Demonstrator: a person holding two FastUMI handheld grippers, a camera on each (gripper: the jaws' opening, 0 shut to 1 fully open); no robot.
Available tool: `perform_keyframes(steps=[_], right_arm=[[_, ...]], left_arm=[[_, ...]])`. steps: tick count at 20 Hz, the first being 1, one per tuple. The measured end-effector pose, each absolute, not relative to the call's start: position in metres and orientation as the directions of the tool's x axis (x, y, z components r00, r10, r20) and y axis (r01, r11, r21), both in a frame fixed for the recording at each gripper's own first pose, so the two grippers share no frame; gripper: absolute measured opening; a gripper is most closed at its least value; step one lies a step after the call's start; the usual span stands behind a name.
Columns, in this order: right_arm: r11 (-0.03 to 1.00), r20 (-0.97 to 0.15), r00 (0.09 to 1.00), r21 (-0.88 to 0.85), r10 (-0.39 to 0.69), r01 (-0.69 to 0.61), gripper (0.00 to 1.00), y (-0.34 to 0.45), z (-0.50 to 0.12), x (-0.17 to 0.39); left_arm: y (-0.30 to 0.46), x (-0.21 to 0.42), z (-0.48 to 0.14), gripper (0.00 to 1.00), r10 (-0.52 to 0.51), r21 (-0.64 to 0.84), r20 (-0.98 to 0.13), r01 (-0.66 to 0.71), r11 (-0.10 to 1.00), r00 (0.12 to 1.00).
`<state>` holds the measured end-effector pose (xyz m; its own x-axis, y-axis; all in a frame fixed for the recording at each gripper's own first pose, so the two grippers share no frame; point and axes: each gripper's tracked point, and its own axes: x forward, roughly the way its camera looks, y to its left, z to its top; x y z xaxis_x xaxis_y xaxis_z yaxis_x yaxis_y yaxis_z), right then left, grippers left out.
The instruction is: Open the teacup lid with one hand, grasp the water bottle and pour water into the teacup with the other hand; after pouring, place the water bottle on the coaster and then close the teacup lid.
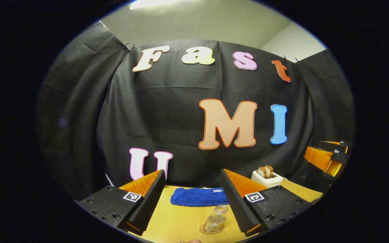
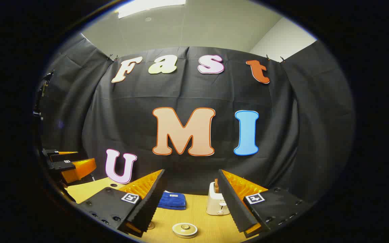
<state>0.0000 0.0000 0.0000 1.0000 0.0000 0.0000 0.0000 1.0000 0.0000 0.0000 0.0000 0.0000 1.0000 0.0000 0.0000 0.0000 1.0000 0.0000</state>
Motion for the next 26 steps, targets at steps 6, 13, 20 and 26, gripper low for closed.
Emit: perform_keyframes(steps=[6, 13, 20, 26], right_arm=[[0.999, 0.003, 0.999, 0.017, 0.033, -0.033, 0.99, 0.008, 0.001, 0.002], [0.999, -0.053, 0.997, 0.005, 0.049, -0.049, 0.94, 0.013, -0.020, 0.001], [0.999, -0.080, 0.996, -0.012, 0.043, -0.044, 0.94, 0.009, -0.038, 0.006], [0.997, -0.180, 0.981, -0.024, 0.074, -0.080, 1.00, 0.012, -0.086, 0.013]], left_arm=[[0.010, -0.004, -0.002, 0.95, 0.042, 0.007, 0.000, -0.042, 0.999, 0.999], [0.008, -0.004, -0.001, 0.95, 0.026, 0.041, 0.005, -0.027, 0.999, 1.000], [0.004, -0.009, -0.003, 0.95, 0.026, 0.046, -0.004, -0.026, 0.999, 1.000], [0.013, -0.018, 0.000, 0.95, 0.057, 0.080, 0.001, -0.056, 0.995, 0.998]])
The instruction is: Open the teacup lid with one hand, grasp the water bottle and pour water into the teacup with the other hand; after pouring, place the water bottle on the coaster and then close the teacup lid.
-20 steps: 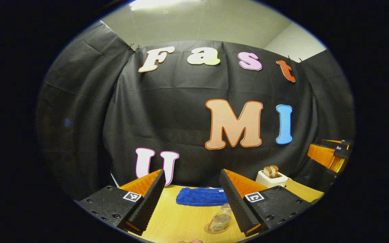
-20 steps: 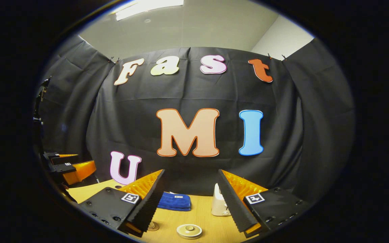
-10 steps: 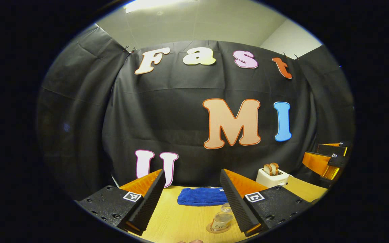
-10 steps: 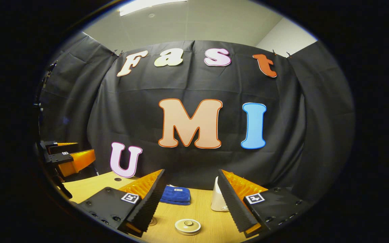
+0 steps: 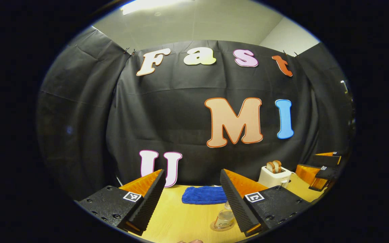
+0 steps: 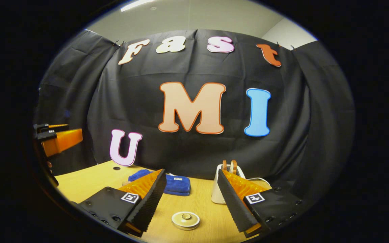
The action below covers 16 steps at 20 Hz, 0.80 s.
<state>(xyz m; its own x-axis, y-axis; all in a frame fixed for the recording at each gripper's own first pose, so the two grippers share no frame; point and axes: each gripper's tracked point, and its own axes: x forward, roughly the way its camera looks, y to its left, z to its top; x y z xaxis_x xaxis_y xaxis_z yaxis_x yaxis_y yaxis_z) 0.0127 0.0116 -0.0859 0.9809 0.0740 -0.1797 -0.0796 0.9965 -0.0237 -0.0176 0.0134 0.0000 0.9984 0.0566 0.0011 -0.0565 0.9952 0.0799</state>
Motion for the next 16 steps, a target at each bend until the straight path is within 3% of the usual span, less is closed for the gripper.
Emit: perform_keyframes(steps=[3, 4, 5, 6, 10, 12, 13, 16], right_arm=[[0.996, -0.232, 0.969, -0.022, 0.085, -0.092, 0.94, 0.014, -0.111, 0.017], [0.995, -0.249, 0.964, -0.022, 0.090, -0.098, 0.94, 0.014, -0.120, 0.017], [0.994, -0.265, 0.960, -0.025, 0.092, -0.102, 1.00, 0.015, -0.128, 0.018], [0.994, -0.284, 0.954, -0.033, 0.091, -0.104, 0.94, 0.014, -0.138, 0.020], [0.992, -0.357, 0.929, -0.048, 0.094, -0.118, 1.00, 0.015, -0.174, 0.021], [0.990, -0.387, 0.917, -0.051, 0.100, -0.129, 0.94, 0.016, -0.189, 0.020], [0.989, -0.399, 0.911, -0.056, 0.103, -0.136, 0.98, 0.017, -0.197, 0.022], [0.985, -0.450, 0.886, -0.061, 0.115, -0.159, 0.94, 0.018, -0.224, 0.025]], left_arm=[[0.019, -0.022, 0.000, 0.95, 0.074, 0.090, -0.002, -0.074, 0.993, 0.997], [0.021, -0.023, 0.001, 0.92, 0.082, 0.095, -0.002, -0.082, 0.992, 0.997], [0.024, -0.025, 0.002, 0.92, 0.089, 0.099, 0.001, -0.089, 0.991, 0.996], [0.025, -0.026, 0.003, 0.92, 0.095, 0.101, 0.003, -0.095, 0.990, 0.995], [0.032, -0.032, 0.001, 0.95, 0.119, 0.112, -0.007, -0.117, 0.987, 0.993], [0.036, -0.034, 0.000, 0.95, 0.131, 0.117, -0.010, -0.129, 0.985, 0.991], [0.037, -0.035, 0.000, 0.95, 0.137, 0.118, -0.011, -0.135, 0.984, 0.991], [0.043, -0.038, 0.000, 0.94, 0.151, 0.125, -0.016, -0.148, 0.981, 0.988]])
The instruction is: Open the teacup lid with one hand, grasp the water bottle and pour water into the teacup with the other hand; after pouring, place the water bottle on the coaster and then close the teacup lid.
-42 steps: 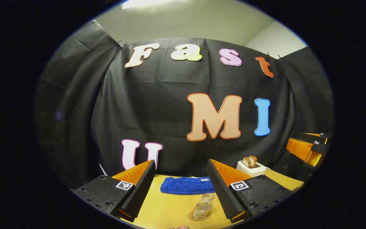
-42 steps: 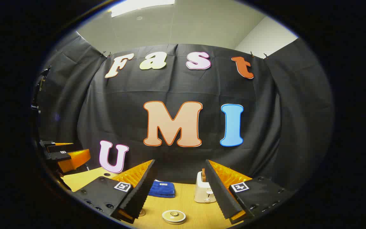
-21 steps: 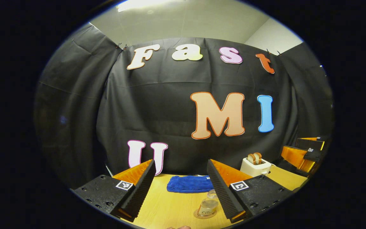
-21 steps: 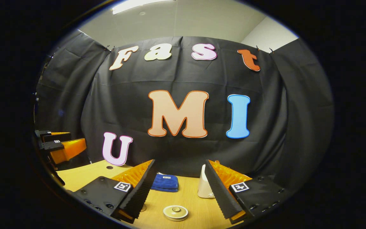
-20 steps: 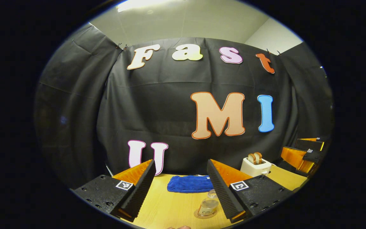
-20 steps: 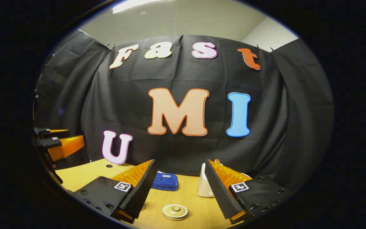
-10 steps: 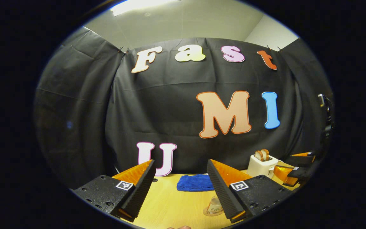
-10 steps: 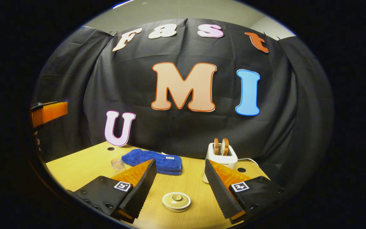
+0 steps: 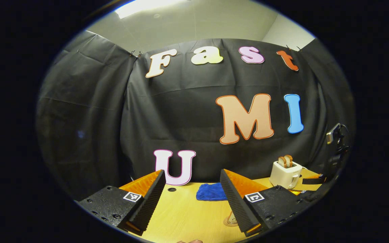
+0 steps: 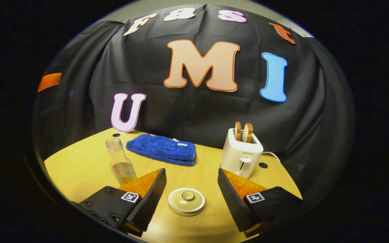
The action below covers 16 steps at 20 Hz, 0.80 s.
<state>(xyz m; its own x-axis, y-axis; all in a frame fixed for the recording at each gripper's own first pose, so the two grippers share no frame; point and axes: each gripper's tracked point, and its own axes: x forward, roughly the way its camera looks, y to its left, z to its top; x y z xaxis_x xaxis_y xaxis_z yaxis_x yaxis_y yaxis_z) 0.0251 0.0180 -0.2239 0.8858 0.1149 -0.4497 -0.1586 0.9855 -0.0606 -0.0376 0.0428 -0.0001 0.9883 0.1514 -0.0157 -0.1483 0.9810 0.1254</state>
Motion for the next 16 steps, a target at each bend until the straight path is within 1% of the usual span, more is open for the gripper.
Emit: perform_keyframes(steps=[1, 2, 3, 4, 5, 7, 8, 9, 10, 11, 12, 13, 14, 15, 16], right_arm=[[0.985, -0.465, 0.878, -0.059, 0.116, -0.162, 0.98, 0.017, -0.231, 0.027], [0.985, -0.479, 0.870, -0.057, 0.117, -0.164, 0.98, 0.017, -0.239, 0.028], [0.985, -0.495, 0.861, -0.055, 0.117, -0.166, 1.00, 0.016, -0.247, 0.030], [0.985, -0.511, 0.852, -0.054, 0.116, -0.166, 0.98, 0.017, -0.255, 0.030], [0.985, -0.526, 0.842, -0.047, 0.118, -0.167, 0.98, 0.018, -0.262, 0.031], [0.985, -0.555, 0.823, -0.037, 0.121, -0.169, 0.99, 0.019, -0.275, 0.032], [0.985, -0.569, 0.814, -0.036, 0.120, -0.171, 0.99, 0.019, -0.281, 0.031], [0.984, -0.581, 0.806, -0.039, 0.117, -0.171, 0.99, 0.019, -0.287, 0.031], [0.984, -0.593, 0.797, -0.040, 0.117, -0.174, 0.99, 0.020, -0.294, 0.030], [0.984, -0.599, 0.794, -0.054, 0.103, -0.169, 0.99, 0.018, -0.298, 0.031], [0.984, -0.608, 0.788, -0.061, 0.097, -0.168, 0.89, 0.016, -0.304, 0.031], [0.984, -0.618, 0.781, -0.059, 0.095, -0.167, 0.86, 0.017, -0.308, 0.029], [0.984, -0.625, 0.775, -0.059, 0.093, -0.166, 0.82, 0.016, -0.312, 0.028], [0.984, -0.629, 0.773, -0.065, 0.087, -0.164, 0.82, 0.015, -0.315, 0.030], [0.984, -0.631, 0.772, -0.069, 0.083, -0.162, 0.79, 0.012, -0.316, 0.030]], left_arm=[[0.044, -0.038, 0.000, 0.94, 0.156, 0.130, -0.018, -0.152, 0.980, 0.988], [0.046, -0.040, 0.001, 0.92, 0.161, 0.134, -0.019, -0.157, 0.979, 0.987], [0.047, -0.041, 0.000, 0.92, 0.165, 0.137, -0.019, -0.161, 0.977, 0.986], [0.048, -0.041, 0.000, 0.92, 0.168, 0.140, -0.020, -0.164, 0.977, 0.986], [0.050, -0.043, 0.000, 0.95, 0.172, 0.143, -0.022, -0.168, 0.975, 0.985], [0.055, -0.044, 0.000, 0.95, 0.183, 0.149, -0.024, -0.177, 0.973, 0.983], [0.056, -0.045, -0.001, 0.92, 0.188, 0.152, -0.025, -0.182, 0.971, 0.982], [0.058, -0.046, -0.001, 0.95, 0.194, 0.156, -0.028, -0.187, 0.970, 0.981], [0.059, -0.045, -0.001, 0.95, 0.199, 0.159, -0.029, -0.192, 0.968, 0.980], [0.060, -0.046, 0.000, 0.92, 0.201, 0.162, -0.030, -0.194, 0.968, 0.979], [0.061, -0.047, 0.000, 0.92, 0.205, 0.166, -0.032, -0.197, 0.966, 0.978], [0.062, -0.048, -0.001, 0.94, 0.208, 0.169, -0.032, -0.200, 0.965, 0.978], [0.062, -0.048, 0.001, 0.92, 0.210, 0.169, -0.031, -0.202, 0.965, 0.977], [0.063, -0.048, 0.001, 0.92, 0.213, 0.170, -0.032, -0.204, 0.964, 0.977], [0.063, -0.049, -0.001, 0.92, 0.215, 0.170, -0.033, -0.207, 0.963, 0.976]])
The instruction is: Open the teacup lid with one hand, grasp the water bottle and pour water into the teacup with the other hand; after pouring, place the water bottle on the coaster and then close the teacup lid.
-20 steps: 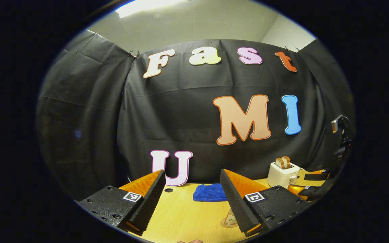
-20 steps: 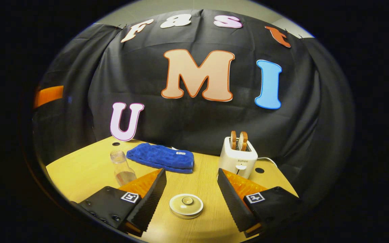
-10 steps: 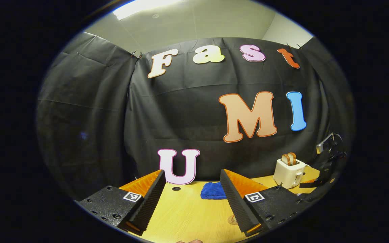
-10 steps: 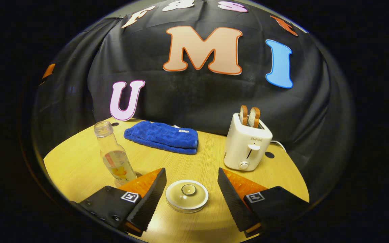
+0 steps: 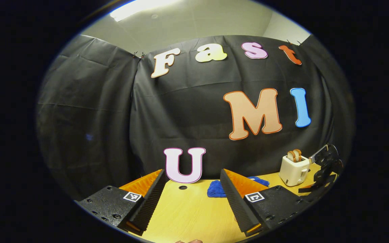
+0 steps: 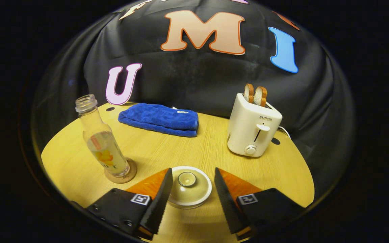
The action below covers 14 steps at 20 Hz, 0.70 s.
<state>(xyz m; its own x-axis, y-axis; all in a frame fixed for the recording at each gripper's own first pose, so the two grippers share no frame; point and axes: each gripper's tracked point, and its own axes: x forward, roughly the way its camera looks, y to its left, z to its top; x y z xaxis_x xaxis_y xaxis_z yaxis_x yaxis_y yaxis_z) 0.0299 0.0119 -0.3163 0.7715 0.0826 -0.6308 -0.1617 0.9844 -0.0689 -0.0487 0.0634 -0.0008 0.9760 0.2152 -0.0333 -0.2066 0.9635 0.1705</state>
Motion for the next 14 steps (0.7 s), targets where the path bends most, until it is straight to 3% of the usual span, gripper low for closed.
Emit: perform_keyframes(steps=[3, 5, 7, 11, 12, 14], right_arm=[[0.983, -0.649, 0.754, -0.057, 0.096, -0.174, 0.70, 0.015, -0.323, 0.028], [0.980, -0.656, 0.746, -0.049, 0.114, -0.194, 0.75, 0.020, -0.329, 0.028], [0.977, -0.657, 0.744, -0.053, 0.120, -0.205, 0.54, 0.022, -0.327, 0.025], [0.974, -0.640, 0.760, -0.081, 0.113, -0.213, 0.55, 0.025, -0.326, 0.029], [0.972, -0.643, 0.757, -0.089, 0.112, -0.219, 0.34, 0.023, -0.325, 0.026], [0.970, -0.643, 0.756, -0.083, 0.123, -0.229, 0.36, 0.026, -0.327, 0.027]], left_arm=[[0.064, -0.050, -0.002, 0.92, 0.221, 0.167, -0.036, -0.212, 0.963, 0.975], [0.064, -0.052, -0.002, 0.92, 0.223, 0.166, -0.037, -0.214, 0.963, 0.974], [0.062, -0.052, -0.002, 0.92, 0.222, 0.170, -0.039, -0.213, 0.962, 0.974], [0.061, -0.053, -0.001, 0.92, 0.216, 0.174, -0.037, -0.207, 0.963, 0.976], [0.061, -0.053, -0.002, 0.93, 0.217, 0.173, -0.038, -0.207, 0.963, 0.976], [0.061, -0.053, -0.003, 0.93, 0.216, 0.168, -0.041, -0.207, 0.964, 0.976]])
